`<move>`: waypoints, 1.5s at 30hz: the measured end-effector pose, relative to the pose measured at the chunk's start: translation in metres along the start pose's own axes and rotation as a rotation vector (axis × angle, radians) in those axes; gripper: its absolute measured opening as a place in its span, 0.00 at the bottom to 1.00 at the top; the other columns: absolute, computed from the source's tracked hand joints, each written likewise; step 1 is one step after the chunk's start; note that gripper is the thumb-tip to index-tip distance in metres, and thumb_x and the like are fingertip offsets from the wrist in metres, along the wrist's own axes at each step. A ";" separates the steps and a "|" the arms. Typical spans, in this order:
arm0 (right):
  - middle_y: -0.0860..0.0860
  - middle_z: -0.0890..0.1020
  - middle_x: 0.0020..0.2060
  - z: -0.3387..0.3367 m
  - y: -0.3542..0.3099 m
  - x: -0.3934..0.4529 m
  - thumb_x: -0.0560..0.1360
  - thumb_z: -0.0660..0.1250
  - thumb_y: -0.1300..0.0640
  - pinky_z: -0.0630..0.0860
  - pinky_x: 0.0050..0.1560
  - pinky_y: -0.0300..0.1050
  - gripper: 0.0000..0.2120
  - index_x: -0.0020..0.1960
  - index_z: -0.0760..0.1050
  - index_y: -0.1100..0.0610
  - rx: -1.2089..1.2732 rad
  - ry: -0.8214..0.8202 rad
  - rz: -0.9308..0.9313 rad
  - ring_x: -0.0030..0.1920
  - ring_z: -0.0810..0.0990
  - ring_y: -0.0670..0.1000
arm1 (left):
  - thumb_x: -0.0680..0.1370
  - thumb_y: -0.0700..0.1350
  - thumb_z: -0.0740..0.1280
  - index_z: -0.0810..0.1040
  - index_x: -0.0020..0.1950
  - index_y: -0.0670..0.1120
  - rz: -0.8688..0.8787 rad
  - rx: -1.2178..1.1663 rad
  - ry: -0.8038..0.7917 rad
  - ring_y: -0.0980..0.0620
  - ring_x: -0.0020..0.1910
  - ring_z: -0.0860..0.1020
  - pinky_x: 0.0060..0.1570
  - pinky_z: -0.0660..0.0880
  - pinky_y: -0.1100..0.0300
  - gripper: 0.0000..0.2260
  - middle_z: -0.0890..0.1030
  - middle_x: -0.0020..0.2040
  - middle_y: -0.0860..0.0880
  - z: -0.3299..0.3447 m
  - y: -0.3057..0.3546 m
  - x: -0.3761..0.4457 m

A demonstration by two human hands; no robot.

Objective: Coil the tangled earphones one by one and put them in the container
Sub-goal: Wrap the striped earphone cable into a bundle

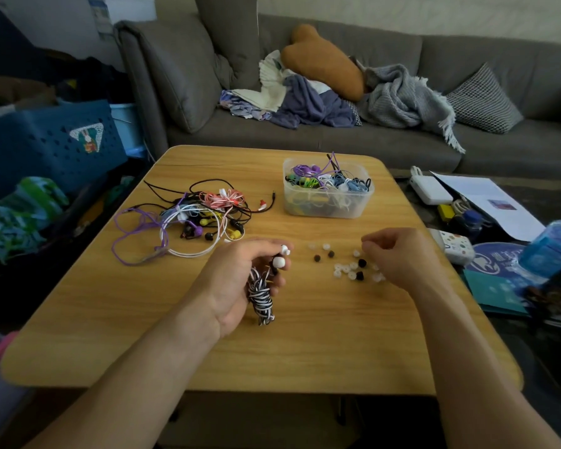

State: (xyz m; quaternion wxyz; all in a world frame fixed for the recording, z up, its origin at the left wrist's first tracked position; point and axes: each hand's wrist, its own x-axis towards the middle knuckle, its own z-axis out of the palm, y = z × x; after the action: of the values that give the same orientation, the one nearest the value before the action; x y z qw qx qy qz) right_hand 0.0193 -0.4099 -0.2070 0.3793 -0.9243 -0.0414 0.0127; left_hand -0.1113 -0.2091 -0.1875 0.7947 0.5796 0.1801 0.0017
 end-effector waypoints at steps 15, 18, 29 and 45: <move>0.49 0.83 0.38 0.011 -0.011 0.002 0.78 0.67 0.56 0.70 0.31 0.38 0.05 0.45 0.81 0.55 -0.053 0.067 -0.049 0.36 0.78 0.45 | 0.77 0.36 0.65 0.82 0.49 0.39 0.088 0.037 0.008 0.49 0.31 0.75 0.32 0.70 0.58 0.06 0.79 0.34 0.46 -0.002 -0.003 0.000; 0.46 0.85 0.37 0.014 -0.026 -0.014 0.77 0.69 0.55 0.74 0.30 0.37 0.02 0.46 0.80 0.52 0.242 0.118 -0.182 0.37 0.82 0.45 | 0.78 0.37 0.67 0.81 0.51 0.40 0.133 0.047 0.025 0.49 0.33 0.77 0.34 0.71 0.58 0.05 0.81 0.38 0.45 0.000 -0.005 -0.001; 0.55 0.87 0.38 0.037 -0.050 -0.054 0.64 0.77 0.57 0.79 0.41 0.41 0.12 0.46 0.84 0.60 0.834 -0.222 -0.414 0.39 0.85 0.50 | 0.80 0.36 0.64 0.77 0.54 0.40 0.318 0.099 0.067 0.45 0.37 0.83 0.38 0.76 0.56 0.05 0.84 0.39 0.44 0.005 -0.007 0.000; 0.55 0.86 0.43 0.029 -0.046 -0.054 0.67 0.76 0.57 0.78 0.47 0.48 0.11 0.48 0.83 0.60 0.773 -0.354 -0.412 0.44 0.84 0.52 | 0.80 0.38 0.65 0.77 0.54 0.42 0.320 0.189 0.053 0.44 0.36 0.84 0.36 0.76 0.57 0.04 0.85 0.41 0.43 0.003 -0.005 -0.005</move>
State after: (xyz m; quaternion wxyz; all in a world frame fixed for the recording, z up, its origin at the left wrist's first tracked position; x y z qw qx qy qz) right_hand -0.0392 -0.3612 -0.1958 0.6773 -0.6714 -0.2803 0.1089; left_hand -0.1167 -0.2147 -0.1902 0.7213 0.6727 0.1059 0.1265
